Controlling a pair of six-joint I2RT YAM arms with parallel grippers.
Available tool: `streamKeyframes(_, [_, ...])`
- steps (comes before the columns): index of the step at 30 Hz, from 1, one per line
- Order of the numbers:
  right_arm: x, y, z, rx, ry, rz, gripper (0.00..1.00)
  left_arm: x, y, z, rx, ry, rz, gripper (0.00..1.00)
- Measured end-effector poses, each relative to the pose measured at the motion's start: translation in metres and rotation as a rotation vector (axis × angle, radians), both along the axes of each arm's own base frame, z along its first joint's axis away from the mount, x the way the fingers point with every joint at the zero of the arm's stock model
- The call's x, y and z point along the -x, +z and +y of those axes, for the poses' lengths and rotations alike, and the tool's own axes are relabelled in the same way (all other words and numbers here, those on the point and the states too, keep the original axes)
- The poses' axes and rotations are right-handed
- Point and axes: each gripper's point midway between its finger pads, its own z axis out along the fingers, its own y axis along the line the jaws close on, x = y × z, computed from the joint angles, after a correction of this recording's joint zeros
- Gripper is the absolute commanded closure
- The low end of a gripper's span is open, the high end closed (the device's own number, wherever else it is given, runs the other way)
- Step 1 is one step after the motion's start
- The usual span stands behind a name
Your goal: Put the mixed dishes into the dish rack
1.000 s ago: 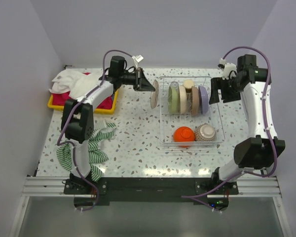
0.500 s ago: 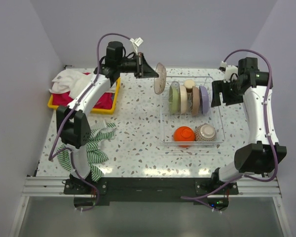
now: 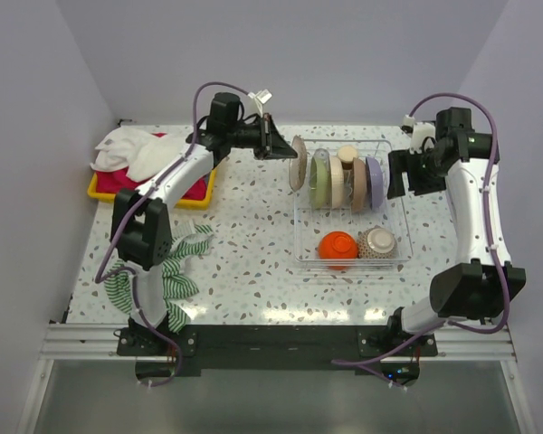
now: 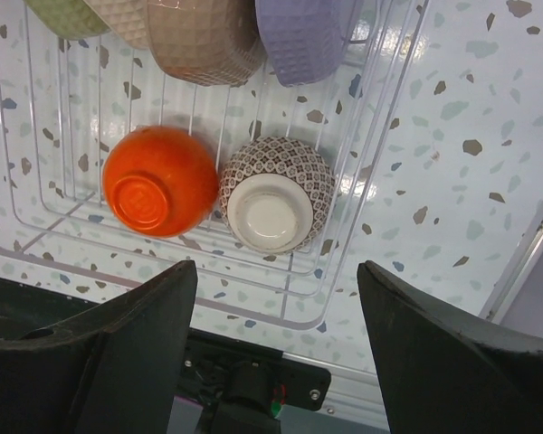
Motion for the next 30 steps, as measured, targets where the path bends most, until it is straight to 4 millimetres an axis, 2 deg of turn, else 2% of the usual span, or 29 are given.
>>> streamKeyframes(5, [0.005,0.000,-0.002,0.017,-0.001,0.000,0.24,-0.004,-0.023,-0.007,-0.023,0.007,0.049,1.00])
streamKeyframes(12, [0.012,-0.001,-0.003,0.024,0.003,-0.001,0.24,-0.008,-0.072,-0.022,-0.074,0.006,0.129,1.00])
streamKeyframes(15, [0.013,-0.002,-0.003,0.026,0.003,0.005,0.24,-0.007,-0.081,-0.026,-0.085,0.006,0.145,0.99])
streamKeyframes(17, [0.013,-0.004,-0.003,0.026,0.003,0.009,0.24,-0.007,-0.082,-0.027,-0.088,0.014,0.151,0.87])
streamKeyframes(18, [0.014,-0.005,-0.003,0.026,0.003,0.012,0.24,-0.008,-0.082,-0.028,-0.089,0.018,0.154,0.77])
streamKeyframes(23, [0.020,-0.008,-0.002,0.025,0.003,0.021,0.24,-0.004,-0.082,-0.035,-0.085,0.016,0.168,0.67])
streamKeyframes(25, [0.022,-0.008,-0.002,0.025,0.004,0.021,0.24,0.000,-0.081,-0.040,-0.084,0.007,0.166,0.48])
streamKeyframes(28, [0.023,-0.008,-0.002,0.026,0.007,0.020,0.24,0.000,-0.081,-0.044,-0.097,0.005,0.148,0.33])
streamKeyframes(29, [0.023,-0.008,-0.002,0.026,0.009,0.020,0.24,0.001,-0.081,-0.044,-0.104,0.006,0.146,0.14])
streamKeyframes(30, [0.023,-0.008,-0.002,0.024,0.010,0.020,0.24,0.000,-0.082,-0.043,-0.113,0.007,0.139,0.04])
